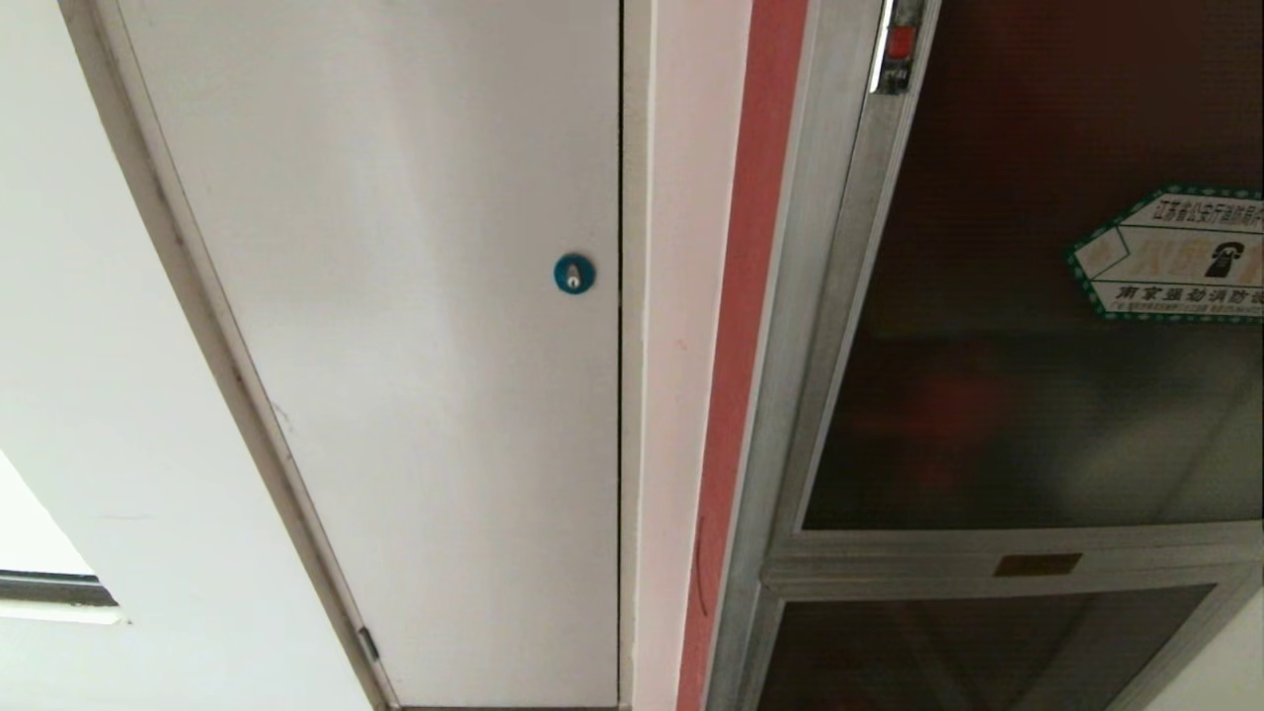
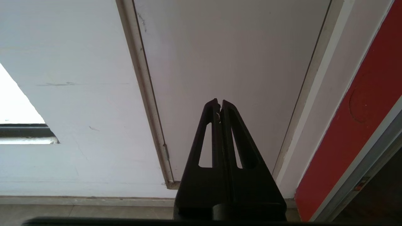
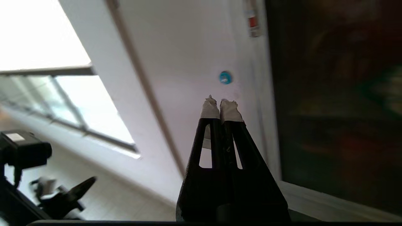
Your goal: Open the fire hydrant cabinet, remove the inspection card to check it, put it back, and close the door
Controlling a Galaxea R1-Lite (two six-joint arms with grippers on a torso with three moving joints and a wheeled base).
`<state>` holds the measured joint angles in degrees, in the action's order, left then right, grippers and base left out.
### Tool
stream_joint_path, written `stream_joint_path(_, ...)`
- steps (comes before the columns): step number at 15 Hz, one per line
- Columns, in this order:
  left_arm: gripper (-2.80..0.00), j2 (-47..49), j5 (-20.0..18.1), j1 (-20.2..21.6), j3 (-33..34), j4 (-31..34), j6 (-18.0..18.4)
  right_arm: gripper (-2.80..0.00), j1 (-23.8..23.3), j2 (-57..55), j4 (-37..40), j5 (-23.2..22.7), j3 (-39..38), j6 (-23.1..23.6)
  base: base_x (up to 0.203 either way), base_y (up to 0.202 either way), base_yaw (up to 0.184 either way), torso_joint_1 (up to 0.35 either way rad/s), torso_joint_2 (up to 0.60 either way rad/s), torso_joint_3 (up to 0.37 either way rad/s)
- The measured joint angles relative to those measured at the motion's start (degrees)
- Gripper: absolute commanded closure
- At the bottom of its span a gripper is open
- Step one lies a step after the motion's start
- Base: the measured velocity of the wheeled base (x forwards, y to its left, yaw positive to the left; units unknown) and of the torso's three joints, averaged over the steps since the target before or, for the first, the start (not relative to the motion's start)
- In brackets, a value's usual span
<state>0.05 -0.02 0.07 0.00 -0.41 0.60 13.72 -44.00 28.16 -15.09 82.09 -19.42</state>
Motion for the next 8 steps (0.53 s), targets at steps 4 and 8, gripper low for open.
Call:
stream_joint_path(4,0.0,0.0,-0.04,0.0,0.0,0.0,0.02,0.0,-15.76,10.68,5.71,-4.74,-1.11,1.53,0.0,0.0,0.0,0.0,0.0,0.0)
stream_joint_path(8,0.0,0.0,0.02,0.0,0.0,-0.02,0.02,0.0,-19.01,19.75,10.59,-7.08,-3.98,4.7,0.0,0.0,0.0,0.0,0.0,0.0)
